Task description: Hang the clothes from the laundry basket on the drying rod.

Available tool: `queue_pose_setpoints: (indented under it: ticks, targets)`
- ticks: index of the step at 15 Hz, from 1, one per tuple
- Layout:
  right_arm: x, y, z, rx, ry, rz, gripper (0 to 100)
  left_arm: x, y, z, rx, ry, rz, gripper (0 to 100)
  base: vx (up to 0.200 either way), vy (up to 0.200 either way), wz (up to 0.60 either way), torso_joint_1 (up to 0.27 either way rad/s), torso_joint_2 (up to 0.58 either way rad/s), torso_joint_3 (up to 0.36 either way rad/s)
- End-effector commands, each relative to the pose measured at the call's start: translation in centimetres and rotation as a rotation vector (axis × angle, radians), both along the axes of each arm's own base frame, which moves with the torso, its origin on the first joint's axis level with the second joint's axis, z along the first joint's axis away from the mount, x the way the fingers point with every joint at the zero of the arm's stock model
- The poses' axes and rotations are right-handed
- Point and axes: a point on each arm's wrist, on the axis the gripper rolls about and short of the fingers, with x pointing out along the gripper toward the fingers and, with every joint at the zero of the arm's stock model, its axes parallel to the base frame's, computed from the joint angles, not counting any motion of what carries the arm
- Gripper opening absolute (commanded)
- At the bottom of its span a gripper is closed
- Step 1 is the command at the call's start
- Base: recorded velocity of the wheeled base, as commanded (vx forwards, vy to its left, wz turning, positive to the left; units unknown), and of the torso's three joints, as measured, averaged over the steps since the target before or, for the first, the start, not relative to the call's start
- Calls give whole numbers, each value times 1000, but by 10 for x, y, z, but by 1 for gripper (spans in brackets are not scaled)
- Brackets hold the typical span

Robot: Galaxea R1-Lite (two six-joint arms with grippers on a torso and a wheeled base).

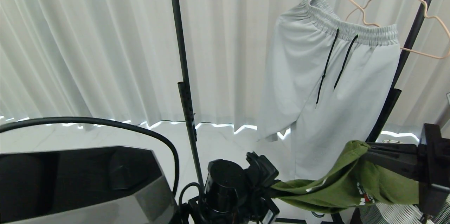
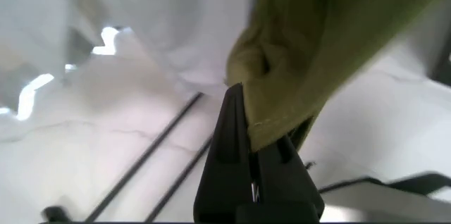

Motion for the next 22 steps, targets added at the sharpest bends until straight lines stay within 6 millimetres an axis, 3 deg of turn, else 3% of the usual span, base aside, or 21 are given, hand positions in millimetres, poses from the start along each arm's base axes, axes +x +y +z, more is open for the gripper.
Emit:
queue_pose_setpoints:
  ticks: [1, 3, 6, 10, 12, 17, 22]
  targets:
    - [25, 21, -4, -17, 25, 17, 0, 0, 43, 33, -43, -21, 93, 0, 0, 0, 0, 0, 0, 0]
    - [45, 44, 2, 1, -1, 43, 0, -20, 81, 43, -60, 37, 159, 0, 0, 0, 0, 0, 0, 0]
    - [63, 72, 0, -7, 14, 87, 0, -40, 124, 30, -4, 128, 279, 0, 0, 0, 0, 0, 0, 0]
    - [81, 92, -9, -11, 10, 75, 0, -59, 149, 23, -11, 130, 320, 0, 0, 0, 0, 0, 0, 0]
    - [83, 93, -10, -4, 5, 49, 0, -60, 149, 27, -51, 86, 317, 0, 0, 0, 0, 0, 0, 0]
    - [74, 83, 0, 35, 0, 31, 0, -25, 125, 65, -200, -101, 421, 0, 0, 0, 0, 0, 0, 0]
    - [32, 47, 17, 96, -71, 32, 0, -19, 120, 130, -279, -180, 467, 0, 0, 0, 0, 0, 0, 0]
